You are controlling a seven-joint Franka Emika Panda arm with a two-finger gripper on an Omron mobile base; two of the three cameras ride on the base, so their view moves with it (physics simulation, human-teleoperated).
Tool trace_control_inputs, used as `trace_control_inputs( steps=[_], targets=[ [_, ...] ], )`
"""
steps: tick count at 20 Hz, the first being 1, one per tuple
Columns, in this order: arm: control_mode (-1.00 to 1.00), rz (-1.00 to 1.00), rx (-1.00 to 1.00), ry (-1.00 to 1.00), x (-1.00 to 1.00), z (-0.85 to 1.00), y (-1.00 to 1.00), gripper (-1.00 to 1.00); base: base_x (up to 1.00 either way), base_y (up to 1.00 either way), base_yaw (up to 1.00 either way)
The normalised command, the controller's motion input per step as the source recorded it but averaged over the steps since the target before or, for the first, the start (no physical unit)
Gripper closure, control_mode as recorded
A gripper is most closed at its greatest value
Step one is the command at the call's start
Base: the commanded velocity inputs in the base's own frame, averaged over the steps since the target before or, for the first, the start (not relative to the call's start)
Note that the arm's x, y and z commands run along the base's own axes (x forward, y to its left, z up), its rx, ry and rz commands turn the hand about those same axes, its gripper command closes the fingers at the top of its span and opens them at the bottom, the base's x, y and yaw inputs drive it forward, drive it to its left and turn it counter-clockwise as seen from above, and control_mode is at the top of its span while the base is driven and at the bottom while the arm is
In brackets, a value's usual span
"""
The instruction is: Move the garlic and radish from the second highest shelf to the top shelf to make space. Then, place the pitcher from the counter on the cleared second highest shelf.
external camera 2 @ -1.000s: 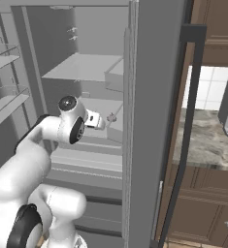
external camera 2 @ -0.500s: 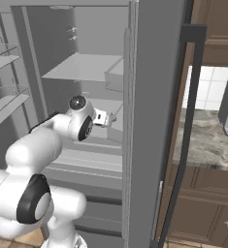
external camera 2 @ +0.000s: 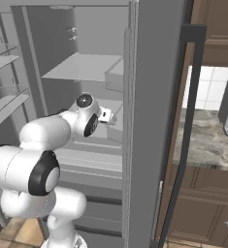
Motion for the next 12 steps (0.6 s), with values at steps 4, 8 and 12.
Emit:
trace_control_inputs(
  steps=[4, 8, 12],
  targets=[
    [-1.00, 0.00, 0.00, 0.00, 0.31, -0.17, -0.12, -1.00, 0.00, 0.00, 0.00],
    [-1.00, 0.00, 0.00, 0.00, 0.34, -0.18, -0.08, -1.00, 0.00, 0.00, 0.00],
    [-1.00, 0.00, 0.00, 0.00, 0.36, -0.19, -0.05, -1.00, 0.00, 0.00, 0.00]
  ],
)
